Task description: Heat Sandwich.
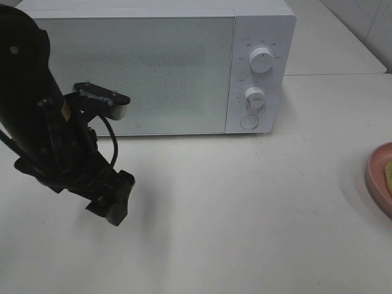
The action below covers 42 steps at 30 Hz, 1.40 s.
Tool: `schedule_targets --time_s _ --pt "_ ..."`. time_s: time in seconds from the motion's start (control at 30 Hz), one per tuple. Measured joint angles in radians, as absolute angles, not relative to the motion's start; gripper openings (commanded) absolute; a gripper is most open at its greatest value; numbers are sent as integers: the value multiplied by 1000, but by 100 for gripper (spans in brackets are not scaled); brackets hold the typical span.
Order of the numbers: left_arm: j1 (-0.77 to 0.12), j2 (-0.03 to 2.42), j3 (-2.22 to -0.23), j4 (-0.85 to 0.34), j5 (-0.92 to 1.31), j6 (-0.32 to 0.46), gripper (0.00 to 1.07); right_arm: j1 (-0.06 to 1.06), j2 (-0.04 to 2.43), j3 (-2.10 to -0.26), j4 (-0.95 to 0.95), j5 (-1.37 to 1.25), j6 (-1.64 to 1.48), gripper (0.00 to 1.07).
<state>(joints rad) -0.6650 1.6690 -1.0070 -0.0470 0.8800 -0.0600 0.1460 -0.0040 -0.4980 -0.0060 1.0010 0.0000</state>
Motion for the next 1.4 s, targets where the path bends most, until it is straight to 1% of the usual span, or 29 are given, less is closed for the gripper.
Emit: schedule_targets --time_s 0.07,0.13,0.17,0.2,0.27,0.3,0.33,0.37,0.43,0.47,0.5,0.57,0.6,0.63,0.73,0.77,0.8,0.9,1.07,1.17,1.23,1.37,1.4 --pt "-620 1669 -1007 -80 930 -35 100 146 -4 -498 0 1001 0 74" --pt "-604 1669 -1007 -92 944 -25 100 146 -4 -498 0 1001 0 74" --pt "-582 1669 -1007 -109 961 -12 100 146 -4 -498 0 1001 0 74" --pt "-534 1669 -1007 -141 994 17 100 146 -4 -498 0 1001 0 74" --pt "-487 1669 -1007 -165 1026 45 100 146 -4 -498 0 1001 0 74" --pt "-487 1669 -1007 -165 1026 45 100 146 -4 -498 0 1001 0 74" --pt "-462 1668 -1007 -175 1039 54 100 146 -4 -498 -6 1001 0 74" --pt "-417 1665 -1007 -183 1065 64 100 146 -4 -498 0 1001 0 74" --pt "-374 1649 -1007 -187 1083 69 100 146 -4 -498 0 1001 0 74" --pt "-374 1649 -1007 -187 1083 69 100 146 -4 -498 0 1001 0 74" --pt "-326 1619 -1007 -187 1095 69 100 146 -4 -498 0 1001 0 74" --pt "-279 1585 -1007 -188 1111 69 100 146 -4 -498 -6 1001 0 74" --pt "-279 1585 -1007 -188 1111 69 100 146 -4 -498 -6 1001 0 74" --pt "-235 1548 -1007 -188 1127 68 100 146 -4 -498 0 1001 0 74" --pt "-165 1489 -1007 -188 1160 62 100 146 -4 -498 0 1001 0 74" --pt "-165 1489 -1007 -188 1160 62 100 146 -4 -498 0 1001 0 74" --pt "-117 1456 -1007 -182 1184 53 100 146 -4 -498 0 1001 0 74" --pt "-44 1384 -1007 -155 1209 22 100 146 -4 -498 -6 1001 0 74" --pt "-2 1268 -1007 -103 1215 -14 100 146 -4 -498 0 1001 0 74" --pt "-2 1221 -998 -90 1214 -20 100 146 -4 -498 -6 1001 0 74" --pt "0 1141 -960 -70 1216 -25 100 146 -4 -498 -6 1001 0 74" --pt "0 1069 -902 -50 1216 -25 100 146 -4 -498 0 1001 0 74" --pt "0 1020 -853 -46 1216 -25 100 146 -4 -498 0 1001 0 74"
